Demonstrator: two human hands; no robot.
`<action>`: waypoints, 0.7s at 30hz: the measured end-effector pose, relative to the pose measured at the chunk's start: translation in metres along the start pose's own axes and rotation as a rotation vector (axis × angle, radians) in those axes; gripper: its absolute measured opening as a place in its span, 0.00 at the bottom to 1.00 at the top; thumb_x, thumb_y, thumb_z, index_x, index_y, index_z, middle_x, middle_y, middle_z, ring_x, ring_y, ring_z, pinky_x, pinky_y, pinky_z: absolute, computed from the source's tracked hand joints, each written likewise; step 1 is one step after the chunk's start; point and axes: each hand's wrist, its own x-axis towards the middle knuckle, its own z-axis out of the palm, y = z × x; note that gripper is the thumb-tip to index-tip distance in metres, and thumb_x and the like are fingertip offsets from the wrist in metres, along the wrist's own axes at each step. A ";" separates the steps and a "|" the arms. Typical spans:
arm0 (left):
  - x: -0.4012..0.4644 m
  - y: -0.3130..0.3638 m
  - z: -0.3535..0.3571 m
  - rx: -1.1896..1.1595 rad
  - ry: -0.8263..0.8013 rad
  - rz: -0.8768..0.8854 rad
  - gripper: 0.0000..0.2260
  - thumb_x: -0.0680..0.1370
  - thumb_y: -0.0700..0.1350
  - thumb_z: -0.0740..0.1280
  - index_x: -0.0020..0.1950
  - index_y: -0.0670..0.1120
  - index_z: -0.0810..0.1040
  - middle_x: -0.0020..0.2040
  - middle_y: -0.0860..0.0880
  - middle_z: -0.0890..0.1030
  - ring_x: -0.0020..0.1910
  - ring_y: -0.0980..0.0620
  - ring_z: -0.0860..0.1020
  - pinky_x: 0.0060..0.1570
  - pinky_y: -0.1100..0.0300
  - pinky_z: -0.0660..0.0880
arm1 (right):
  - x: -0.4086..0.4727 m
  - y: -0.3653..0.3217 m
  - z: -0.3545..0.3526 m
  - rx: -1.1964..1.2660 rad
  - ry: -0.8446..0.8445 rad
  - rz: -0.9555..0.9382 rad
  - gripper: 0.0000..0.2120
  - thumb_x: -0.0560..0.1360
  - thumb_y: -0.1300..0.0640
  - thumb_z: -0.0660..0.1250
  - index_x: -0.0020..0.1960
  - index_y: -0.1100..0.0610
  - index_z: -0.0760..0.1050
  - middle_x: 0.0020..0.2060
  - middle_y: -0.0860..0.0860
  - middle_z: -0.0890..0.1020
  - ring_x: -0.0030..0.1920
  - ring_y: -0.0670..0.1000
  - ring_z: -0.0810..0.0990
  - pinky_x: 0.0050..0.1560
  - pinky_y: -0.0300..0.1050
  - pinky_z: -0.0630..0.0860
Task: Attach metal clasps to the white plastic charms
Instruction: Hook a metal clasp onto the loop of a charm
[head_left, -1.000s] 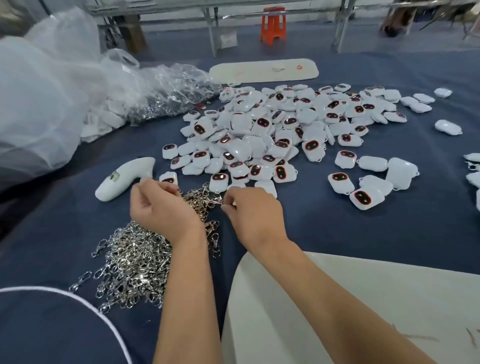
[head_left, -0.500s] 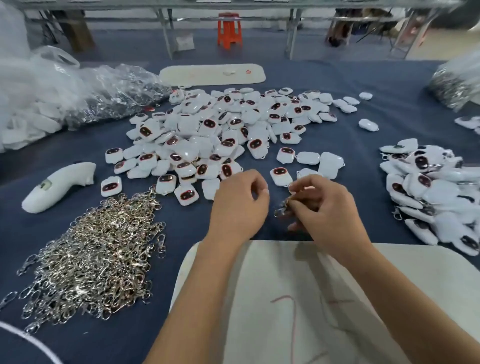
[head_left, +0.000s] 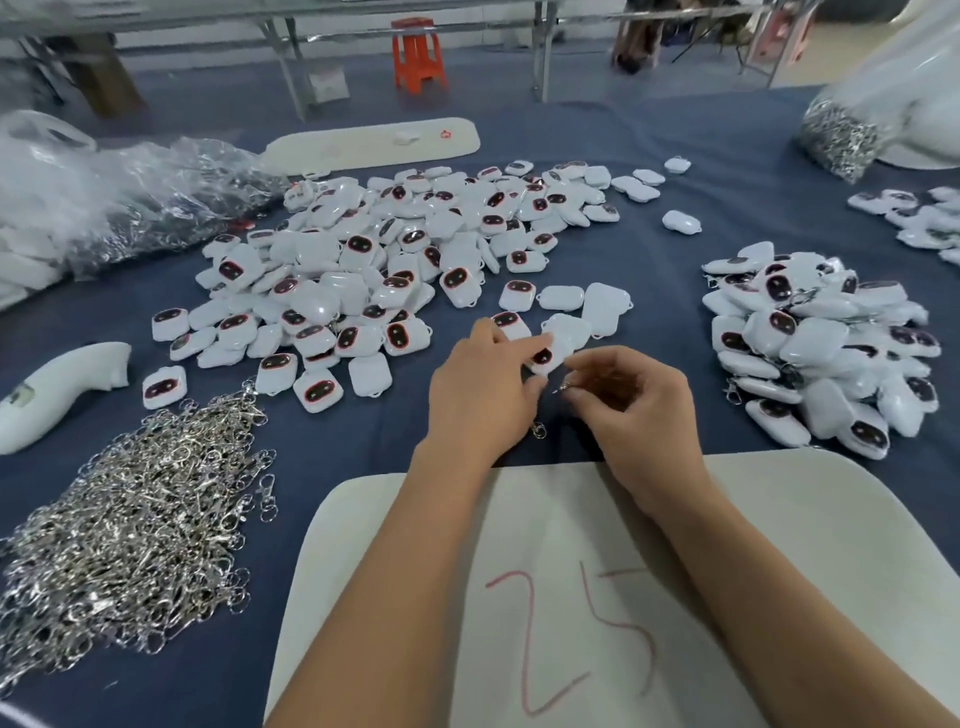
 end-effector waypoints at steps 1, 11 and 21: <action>0.001 0.000 0.000 -0.012 0.027 -0.035 0.18 0.79 0.56 0.68 0.69 0.65 0.76 0.59 0.53 0.72 0.57 0.51 0.76 0.51 0.53 0.76 | -0.001 0.000 0.000 -0.003 0.000 0.002 0.15 0.74 0.70 0.74 0.48 0.50 0.84 0.40 0.46 0.87 0.43 0.48 0.86 0.50 0.45 0.84; -0.028 -0.018 -0.011 -0.404 0.348 -0.218 0.09 0.77 0.47 0.67 0.38 0.48 0.80 0.35 0.54 0.80 0.39 0.54 0.77 0.38 0.62 0.71 | -0.003 -0.002 0.005 -0.082 -0.036 0.024 0.19 0.73 0.71 0.71 0.55 0.49 0.84 0.45 0.44 0.86 0.46 0.45 0.84 0.47 0.36 0.79; -0.040 -0.010 -0.011 -1.045 0.338 -0.318 0.06 0.80 0.36 0.67 0.47 0.41 0.71 0.45 0.43 0.83 0.37 0.47 0.86 0.37 0.57 0.82 | -0.006 0.000 0.015 -0.594 0.024 0.021 0.06 0.76 0.60 0.69 0.51 0.54 0.82 0.50 0.48 0.74 0.54 0.51 0.68 0.50 0.35 0.60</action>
